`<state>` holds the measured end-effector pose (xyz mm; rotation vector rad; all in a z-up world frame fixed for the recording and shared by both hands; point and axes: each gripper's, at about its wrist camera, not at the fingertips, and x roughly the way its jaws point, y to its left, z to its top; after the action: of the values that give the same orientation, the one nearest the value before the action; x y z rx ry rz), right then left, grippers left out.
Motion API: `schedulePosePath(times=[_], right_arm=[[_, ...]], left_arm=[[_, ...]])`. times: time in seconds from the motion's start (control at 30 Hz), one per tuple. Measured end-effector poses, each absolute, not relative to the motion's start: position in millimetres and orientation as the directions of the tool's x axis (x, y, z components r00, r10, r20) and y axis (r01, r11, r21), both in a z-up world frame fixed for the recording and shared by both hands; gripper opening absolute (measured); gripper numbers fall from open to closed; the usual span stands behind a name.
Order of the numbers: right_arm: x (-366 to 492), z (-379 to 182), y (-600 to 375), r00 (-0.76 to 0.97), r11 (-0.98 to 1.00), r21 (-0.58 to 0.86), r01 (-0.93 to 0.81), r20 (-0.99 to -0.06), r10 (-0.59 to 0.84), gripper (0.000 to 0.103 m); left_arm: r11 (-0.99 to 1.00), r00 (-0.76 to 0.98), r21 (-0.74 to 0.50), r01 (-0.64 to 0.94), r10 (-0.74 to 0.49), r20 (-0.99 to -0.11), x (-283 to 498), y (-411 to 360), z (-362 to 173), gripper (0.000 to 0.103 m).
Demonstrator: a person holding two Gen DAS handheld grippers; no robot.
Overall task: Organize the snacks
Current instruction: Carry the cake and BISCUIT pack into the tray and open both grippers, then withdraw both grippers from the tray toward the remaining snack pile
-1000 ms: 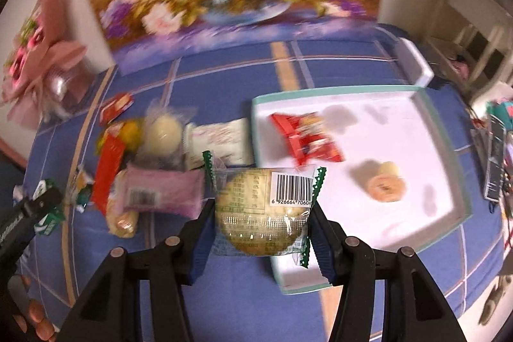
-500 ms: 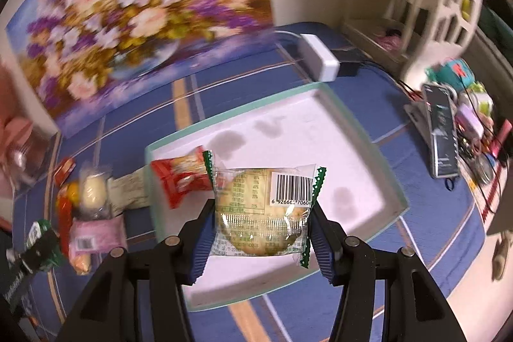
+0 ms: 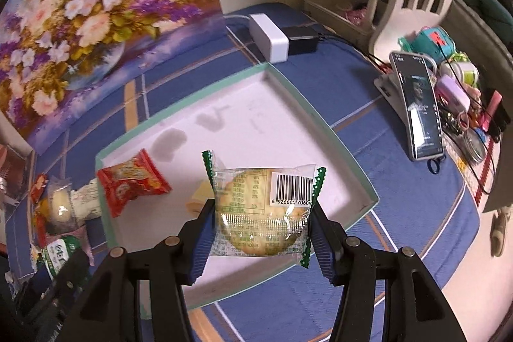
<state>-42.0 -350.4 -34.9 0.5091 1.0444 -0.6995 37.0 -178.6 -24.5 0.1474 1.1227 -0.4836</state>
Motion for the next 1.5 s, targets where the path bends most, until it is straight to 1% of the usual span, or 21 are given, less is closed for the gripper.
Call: schedulePosePath(times=[0.2, 0.47, 0.67, 0.97, 1.03, 1.07, 1.13, 1.27, 1.33, 1.43, 1.5], right_arm=[[-41, -59, -359, 0.283, 0.666, 0.063, 0.744, -0.932, -0.228, 0.059], [-41, -74, -363, 0.256, 0.658, 0.064, 0.75, -0.946, -0.2, 0.059], [-41, -75, -364, 0.257, 0.658, 0.071, 0.75, -0.948, -0.19, 0.06], [-40, -70, -360, 0.268, 0.673, 0.066, 0.737, -0.942, -0.201, 0.06], [-41, -70, -360, 0.266, 0.671, 0.064, 0.739, -0.942, -0.204, 0.063], [-41, -70, -360, 0.263, 0.67, 0.063, 0.74, -0.943, -0.202, 0.064], [-40, -71, -361, 0.26, 0.67, 0.063, 0.739, -0.945, -0.197, 0.069], [-39, -70, -361, 0.264, 0.676, 0.065, 0.734, -0.944, -0.196, 0.076], [-39, -69, -360, 0.272, 0.68, 0.068, 0.73, -0.942, -0.198, 0.087], [-39, -68, -360, 0.274, 0.681, 0.068, 0.729, -0.941, -0.199, 0.092], [-39, -69, -360, 0.274, 0.682, 0.069, 0.728, -0.941, -0.197, 0.094]], left_arm=[[0.855, 0.303, -0.099, 0.509, -0.286, -0.909, 26, -209, -44, 0.071], [0.843, 0.262, -0.089, 0.53, -0.262, -0.929, 26, -227, -65, 0.071], [0.828, 0.24, -0.093, 0.554, -0.265, -0.934, 23, -236, -67, 0.072], [0.829, 0.262, -0.094, 0.551, -0.279, -0.924, 24, -234, -55, 0.073], [0.835, 0.271, -0.09, 0.542, -0.276, -0.922, 25, -232, -53, 0.079], [0.84, 0.276, -0.085, 0.536, -0.269, -0.923, 26, -231, -52, 0.087], [0.855, 0.287, -0.067, 0.514, -0.245, -0.926, 29, -226, -52, 0.088], [0.896, 0.308, -0.062, 0.44, -0.215, -0.927, 40, -211, -51, 0.088], [0.916, 0.318, -0.056, 0.396, -0.195, -0.928, 46, -203, -52, 0.088], [0.945, 0.337, -0.04, 0.324, -0.155, -0.929, 55, -187, -54, 0.088], [0.957, 0.345, -0.034, 0.289, -0.137, -0.928, 59, -179, -54, 0.093]])
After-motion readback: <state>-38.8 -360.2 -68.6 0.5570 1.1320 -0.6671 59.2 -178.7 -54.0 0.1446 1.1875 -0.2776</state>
